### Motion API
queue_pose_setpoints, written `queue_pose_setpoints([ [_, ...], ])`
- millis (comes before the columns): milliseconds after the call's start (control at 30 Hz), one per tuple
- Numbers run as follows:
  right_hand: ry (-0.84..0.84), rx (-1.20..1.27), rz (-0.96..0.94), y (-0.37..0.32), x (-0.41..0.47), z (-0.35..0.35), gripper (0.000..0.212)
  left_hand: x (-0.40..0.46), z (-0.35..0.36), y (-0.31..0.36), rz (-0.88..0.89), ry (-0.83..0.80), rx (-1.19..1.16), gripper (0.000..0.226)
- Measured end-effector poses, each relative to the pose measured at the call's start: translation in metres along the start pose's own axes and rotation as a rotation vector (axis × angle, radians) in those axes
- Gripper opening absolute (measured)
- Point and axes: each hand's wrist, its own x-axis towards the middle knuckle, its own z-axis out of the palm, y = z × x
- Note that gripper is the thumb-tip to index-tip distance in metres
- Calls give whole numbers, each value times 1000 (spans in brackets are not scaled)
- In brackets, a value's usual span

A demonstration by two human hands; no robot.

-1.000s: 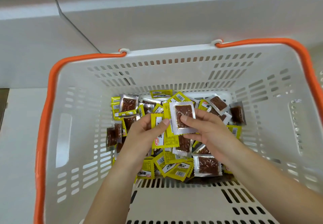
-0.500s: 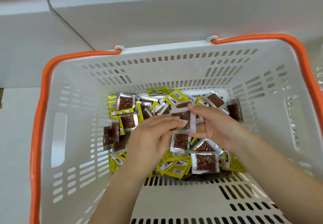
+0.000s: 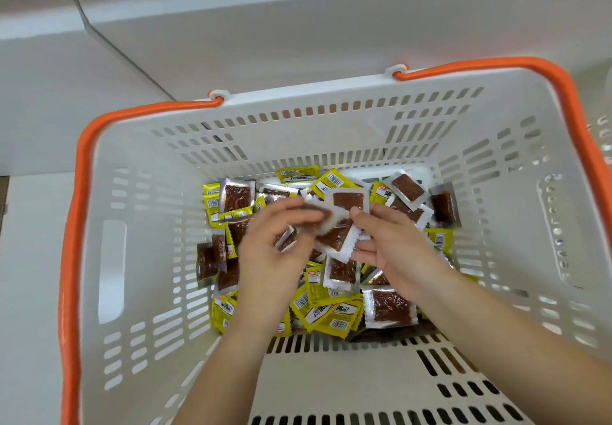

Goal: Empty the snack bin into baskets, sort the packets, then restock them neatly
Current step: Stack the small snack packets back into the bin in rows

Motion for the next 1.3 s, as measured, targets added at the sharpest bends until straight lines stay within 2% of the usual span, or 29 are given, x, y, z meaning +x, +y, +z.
queue_pose_setpoints([
  [67,-42,128,17,-2,-3,1,18,-3,3,1,-88,-174,-39,26],
  [100,-57,154,15,-4,-4,0,18,-3,4,1,-133,-185,-86,21],
  [167,-76,159,22,-3,-4,-1,19,-1,4,2,-185,-91,-128,17],
  [233,-95,133,16,-2,-5,0,17,2,0,-1,-301,-64,-185,25],
  [333,-83,100,-44,-2,-6,3,13,5,-6,-6,-569,-226,-371,31],
  [367,-54,82,-67,-3,-6,4,16,5,-7,-8,-601,-246,-395,37],
  [467,30,-112,-153,-7,-4,-2,10,6,-9,-12,-501,-172,-300,40],
  [600,-87,-312,-115,-9,-6,-5,12,7,-8,-11,-400,-178,-228,38],
  [667,-170,-434,-143,-6,-7,-4,25,5,-3,-8,-333,-199,-142,40],
  [767,-191,-599,-165,3,-3,-6,38,2,-1,-8,-271,-214,7,39],
  [867,-161,-557,-84,5,1,-11,55,15,-12,-12,-401,-181,1,30],
  [933,-112,-582,-57,4,1,-11,58,38,-26,-27,-467,-49,168,41],
  [1000,-87,-604,-35,5,2,-12,56,60,-42,-48,-436,-15,522,53],
  [1067,-88,-629,-14,6,4,-13,58,70,-50,-66,-334,-129,796,55],
  [1200,-99,-635,-5,7,7,-16,56,69,-49,-83,-151,-457,1238,48],
  [1233,-99,-635,-4,7,7,-17,55,68,-50,-87,-156,-490,1289,44],
  [1300,-98,-631,-6,7,7,-17,52,66,-52,-87,-205,-460,1199,25],
])
